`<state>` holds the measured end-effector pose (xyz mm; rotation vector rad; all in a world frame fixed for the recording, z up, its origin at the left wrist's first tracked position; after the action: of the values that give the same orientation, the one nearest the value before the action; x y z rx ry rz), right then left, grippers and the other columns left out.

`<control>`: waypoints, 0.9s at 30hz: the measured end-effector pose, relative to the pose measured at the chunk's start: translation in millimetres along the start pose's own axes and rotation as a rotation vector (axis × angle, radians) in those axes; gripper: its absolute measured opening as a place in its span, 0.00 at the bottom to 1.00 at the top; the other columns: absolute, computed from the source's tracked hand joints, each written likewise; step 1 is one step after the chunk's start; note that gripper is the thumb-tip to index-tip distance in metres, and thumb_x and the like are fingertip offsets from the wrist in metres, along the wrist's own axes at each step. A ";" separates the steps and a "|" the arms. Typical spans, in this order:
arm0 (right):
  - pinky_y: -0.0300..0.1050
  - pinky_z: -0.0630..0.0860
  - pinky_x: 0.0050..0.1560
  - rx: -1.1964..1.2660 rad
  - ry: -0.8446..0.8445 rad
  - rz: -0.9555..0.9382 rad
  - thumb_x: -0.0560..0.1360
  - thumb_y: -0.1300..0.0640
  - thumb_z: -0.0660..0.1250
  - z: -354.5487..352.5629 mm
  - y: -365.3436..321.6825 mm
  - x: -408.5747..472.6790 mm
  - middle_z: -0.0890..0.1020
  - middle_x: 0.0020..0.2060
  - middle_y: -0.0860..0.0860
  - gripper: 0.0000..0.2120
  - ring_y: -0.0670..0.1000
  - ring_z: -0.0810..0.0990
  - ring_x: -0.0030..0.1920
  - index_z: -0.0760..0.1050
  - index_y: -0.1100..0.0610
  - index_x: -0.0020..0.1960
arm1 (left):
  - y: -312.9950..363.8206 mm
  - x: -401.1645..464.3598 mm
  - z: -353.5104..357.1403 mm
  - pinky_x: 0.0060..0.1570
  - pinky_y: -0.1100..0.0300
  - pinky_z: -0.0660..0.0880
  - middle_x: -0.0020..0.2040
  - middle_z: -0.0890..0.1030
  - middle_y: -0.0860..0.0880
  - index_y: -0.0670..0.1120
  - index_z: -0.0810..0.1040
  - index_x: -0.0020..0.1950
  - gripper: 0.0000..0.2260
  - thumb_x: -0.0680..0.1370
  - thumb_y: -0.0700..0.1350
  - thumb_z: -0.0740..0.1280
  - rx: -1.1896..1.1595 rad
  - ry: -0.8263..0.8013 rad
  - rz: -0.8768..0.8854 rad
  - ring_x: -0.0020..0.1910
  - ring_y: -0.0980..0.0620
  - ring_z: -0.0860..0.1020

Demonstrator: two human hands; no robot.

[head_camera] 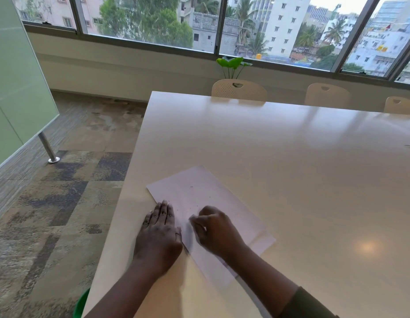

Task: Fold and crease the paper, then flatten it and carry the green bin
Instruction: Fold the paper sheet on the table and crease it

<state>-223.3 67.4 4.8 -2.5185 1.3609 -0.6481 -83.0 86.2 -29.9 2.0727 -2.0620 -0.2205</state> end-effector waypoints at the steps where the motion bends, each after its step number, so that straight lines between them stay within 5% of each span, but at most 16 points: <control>1: 0.35 0.75 0.43 0.007 -0.021 -0.015 0.78 0.57 0.64 -2.3 0.0 0.9 0.82 0.41 0.48 0.10 0.44 0.77 0.39 0.84 0.51 0.49 | 0.4 0.0 0.1 0.75 0.56 0.42 0.80 0.46 0.45 0.42 0.44 0.79 0.33 0.76 0.54 0.42 0.004 -0.002 0.001 0.79 0.51 0.46; 6: 0.43 0.79 0.42 -0.040 0.108 0.149 0.75 0.60 0.65 -19.8 33.9 16.3 0.82 0.40 0.52 0.10 0.49 0.80 0.37 0.85 0.53 0.48 | -0.2 1.1 1.3 0.75 0.55 0.44 0.80 0.48 0.45 0.42 0.47 0.79 0.33 0.76 0.54 0.44 -0.006 0.013 -0.001 0.79 0.51 0.47; 10: 0.36 0.75 0.39 -0.006 -0.002 -0.012 0.79 0.58 0.63 0.0 -8.2 2.8 0.78 0.35 0.49 0.12 0.43 0.74 0.36 0.84 0.54 0.42 | -0.2 0.8 1.0 0.75 0.56 0.44 0.80 0.48 0.45 0.41 0.47 0.79 0.33 0.76 0.53 0.43 -0.009 0.012 0.002 0.79 0.51 0.47; 13: 0.28 0.69 0.41 0.017 -0.040 -0.021 0.77 0.58 0.66 -9.1 3.4 -2.8 0.80 0.39 0.47 0.10 0.40 0.75 0.38 0.84 0.49 0.50 | 0.4 -0.1 0.6 0.75 0.56 0.44 0.80 0.47 0.45 0.41 0.46 0.79 0.33 0.76 0.53 0.43 -0.014 0.013 0.003 0.79 0.51 0.46; 18: 0.41 0.77 0.41 -0.010 0.059 0.070 0.78 0.57 0.63 -13.3 18.5 0.9 0.80 0.38 0.51 0.11 0.48 0.78 0.37 0.85 0.53 0.47 | 0.0 0.8 1.0 0.75 0.55 0.44 0.80 0.48 0.45 0.41 0.47 0.79 0.33 0.75 0.54 0.43 -0.004 0.019 -0.001 0.79 0.51 0.47; 22: 0.30 0.69 0.41 0.036 -0.065 -0.054 0.80 0.56 0.63 -5.9 -7.2 -8.6 0.81 0.38 0.48 0.10 0.43 0.76 0.38 0.84 0.51 0.50 | 0.4 1.1 0.4 0.75 0.56 0.44 0.80 0.48 0.45 0.42 0.46 0.79 0.33 0.76 0.54 0.43 -0.003 0.011 0.000 0.79 0.51 0.47; 27: 0.43 0.78 0.39 -0.009 0.060 0.035 0.78 0.58 0.63 -11.0 6.9 2.3 0.81 0.39 0.51 0.11 0.48 0.77 0.37 0.85 0.53 0.48 | 0.7 0.9 0.8 0.75 0.56 0.43 0.80 0.47 0.45 0.42 0.45 0.79 0.33 0.76 0.55 0.43 0.002 0.011 0.002 0.79 0.51 0.46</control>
<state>-232.5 62.0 12.6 -2.4955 1.4281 -0.7176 -83.9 85.3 -30.5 2.0679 -2.0587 -0.2067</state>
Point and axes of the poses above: each hand's wrist, its own x-axis towards the middle knuckle, its own z-axis out of the palm, y = z × x, the point moved 6 cm from there along x, towards the middle knuckle
